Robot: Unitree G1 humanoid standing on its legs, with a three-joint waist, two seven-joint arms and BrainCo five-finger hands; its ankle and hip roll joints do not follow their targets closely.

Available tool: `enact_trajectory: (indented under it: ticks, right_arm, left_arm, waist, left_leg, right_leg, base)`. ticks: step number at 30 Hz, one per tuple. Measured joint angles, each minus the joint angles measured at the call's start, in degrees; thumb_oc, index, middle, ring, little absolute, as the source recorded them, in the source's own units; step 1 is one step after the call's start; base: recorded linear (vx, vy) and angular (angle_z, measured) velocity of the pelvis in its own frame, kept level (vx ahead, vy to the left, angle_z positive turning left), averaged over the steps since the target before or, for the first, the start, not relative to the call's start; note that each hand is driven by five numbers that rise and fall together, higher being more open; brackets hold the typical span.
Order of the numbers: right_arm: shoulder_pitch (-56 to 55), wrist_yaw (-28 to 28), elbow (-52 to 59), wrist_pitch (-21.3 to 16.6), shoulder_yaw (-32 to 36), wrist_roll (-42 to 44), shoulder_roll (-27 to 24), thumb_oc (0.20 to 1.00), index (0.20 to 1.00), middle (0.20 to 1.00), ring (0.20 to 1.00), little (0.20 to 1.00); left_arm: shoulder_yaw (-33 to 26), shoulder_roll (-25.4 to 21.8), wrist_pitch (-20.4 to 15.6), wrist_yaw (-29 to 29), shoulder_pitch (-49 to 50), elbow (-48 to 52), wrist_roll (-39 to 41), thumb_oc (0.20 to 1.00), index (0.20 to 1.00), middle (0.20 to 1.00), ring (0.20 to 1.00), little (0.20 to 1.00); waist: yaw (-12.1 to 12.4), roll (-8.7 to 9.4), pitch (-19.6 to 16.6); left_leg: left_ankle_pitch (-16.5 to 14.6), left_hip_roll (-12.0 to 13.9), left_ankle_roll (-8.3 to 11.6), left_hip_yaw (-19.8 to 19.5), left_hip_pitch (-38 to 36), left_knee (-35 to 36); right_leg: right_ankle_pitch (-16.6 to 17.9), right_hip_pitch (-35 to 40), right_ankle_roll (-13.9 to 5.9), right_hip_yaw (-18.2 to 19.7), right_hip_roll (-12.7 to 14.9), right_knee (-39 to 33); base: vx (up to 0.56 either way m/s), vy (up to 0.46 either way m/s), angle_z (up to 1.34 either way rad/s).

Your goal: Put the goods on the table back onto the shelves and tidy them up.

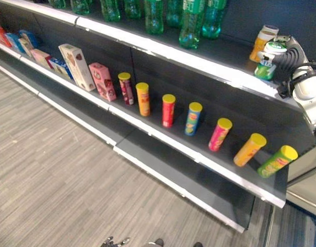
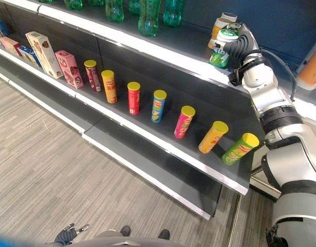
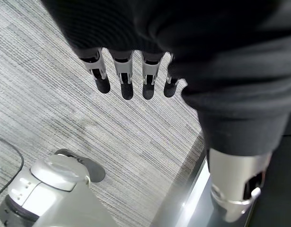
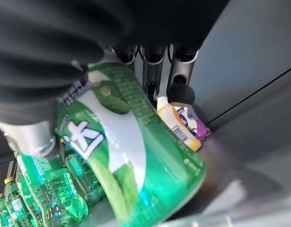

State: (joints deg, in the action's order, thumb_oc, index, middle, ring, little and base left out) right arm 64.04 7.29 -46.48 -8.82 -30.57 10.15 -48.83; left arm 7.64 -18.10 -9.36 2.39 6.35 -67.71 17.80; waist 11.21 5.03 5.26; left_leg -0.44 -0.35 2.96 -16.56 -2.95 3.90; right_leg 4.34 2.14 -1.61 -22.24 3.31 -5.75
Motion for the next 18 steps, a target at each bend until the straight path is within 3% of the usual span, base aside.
enact_trajectory:
  ticks: [7,16,17,18]
  right_arm:
    - [1.6,1.6,-4.8,0.8,0.0,-0.1,0.6,0.200,0.200,0.200,0.200,0.200]
    - [1.7,2.6,-6.3,1.1,0.7,-0.2,2.2,0.200,0.200,0.200,0.200,0.200]
    - [1.5,4.0,-6.2,1.0,1.6,-0.1,4.3,0.313,0.313,0.313,0.313,0.313]
    - [2.5,3.8,-6.2,1.3,1.8,-0.2,5.0,0.529,0.529,0.529,0.529,0.529]
  left_arm:
    - [0.0,0.0,0.0,1.0,0.7,-0.5,0.0,1.000,1.000,1.000,1.000,1.000]
    - [0.5,0.0,0.2,1.8,-0.2,-0.5,0.0,1.000,1.000,1.000,1.000,1.000]
    - [0.9,-0.1,0.5,1.9,-1.1,-0.5,0.0,1.000,1.000,1.000,1.000,1.000]
    - [1.6,-0.5,0.6,1.4,-2.3,1.2,0.0,1.000,1.000,1.000,1.000,1.000]
  waist:
    - [1.6,0.18,-0.1]
    - [1.3,0.49,-0.3]
    - [1.0,0.48,-0.3]
    - [1.2,0.36,-0.4]
  left_leg:
    - [0.3,-0.4,-0.04,-1.7,0.8,-0.1]
    - [0.5,-0.5,-0.03,-2.0,0.8,-0.2]
    - [0.5,-0.5,-0.02,-1.8,0.8,-0.2]
    - [0.5,-0.4,-0.06,-1.4,0.8,-0.1]
  right_leg:
    - [-0.1,0.0,-0.16,-1.7,0.4,0.0]
    - [-0.1,0.0,-0.18,-2.1,0.5,0.0]
    - [-0.1,0.0,-0.10,-2.0,0.5,0.0]
    - [-0.1,-0.1,-0.11,-1.6,0.5,-0.1]
  base:
    - [0.03,-0.005,0.12]
    - [0.01,0.010,0.02]
    - [0.01,0.006,-0.11]
    - [-0.08,0.091,-0.17]
